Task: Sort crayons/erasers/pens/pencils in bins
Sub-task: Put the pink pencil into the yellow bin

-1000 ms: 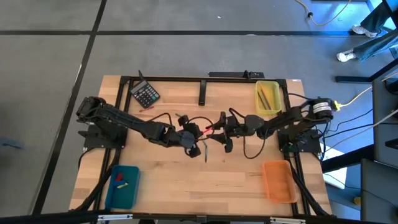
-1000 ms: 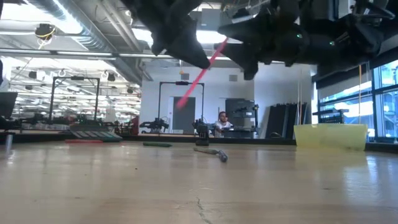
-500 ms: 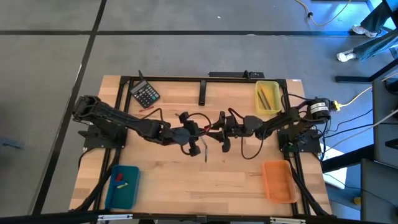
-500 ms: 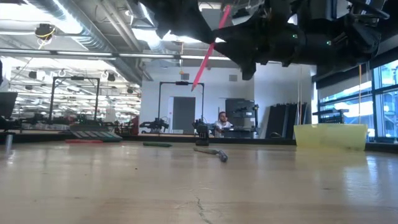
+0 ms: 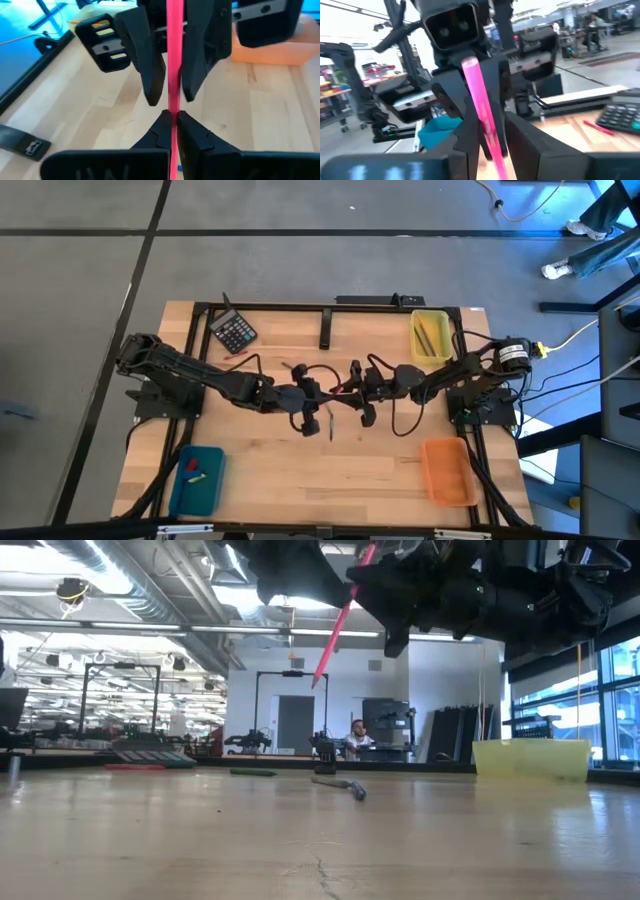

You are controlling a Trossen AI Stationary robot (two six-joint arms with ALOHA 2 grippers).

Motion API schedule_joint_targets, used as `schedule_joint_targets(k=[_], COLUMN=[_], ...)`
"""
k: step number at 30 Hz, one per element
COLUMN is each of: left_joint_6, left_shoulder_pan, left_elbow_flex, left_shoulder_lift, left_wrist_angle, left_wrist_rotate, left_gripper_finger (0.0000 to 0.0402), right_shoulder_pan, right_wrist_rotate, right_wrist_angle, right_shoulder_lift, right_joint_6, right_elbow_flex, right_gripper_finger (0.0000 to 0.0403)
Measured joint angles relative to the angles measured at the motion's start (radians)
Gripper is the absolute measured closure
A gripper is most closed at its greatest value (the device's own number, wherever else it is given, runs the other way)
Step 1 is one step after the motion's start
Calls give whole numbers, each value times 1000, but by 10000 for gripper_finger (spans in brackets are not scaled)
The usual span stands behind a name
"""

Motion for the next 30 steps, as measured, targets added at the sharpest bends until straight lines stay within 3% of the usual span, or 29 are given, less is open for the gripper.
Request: schedule_joint_targets(k=[7,13,20,25,30], left_joint_6=[-1,-69,-77,-90,-141], left_shoulder_pan=[0,5,5,25,55], left_elbow_flex=[0,0,0,-10,-84], left_shoulder_lift=[1,1,1,2,2], left_wrist_angle=[0,6,-34,-117,-131], left_wrist_rotate=[42,42,48,23,-4], left_gripper_finger=[395,391,328,278,265], right_shoulder_pan=[0,-6,-88,-143,-205], right_wrist_rotate=[-37,-35,-79,-58,154], right_wrist_angle=[-3,-20,-141,-427,-879], right_shoulder_lift=[0,-1,-25,-165,-407], right_joint_6=[31,43,174,115,-29], right_elbow_flex=[0,0,0,0,13], right_gripper_finger=[319,375,369,366,371])
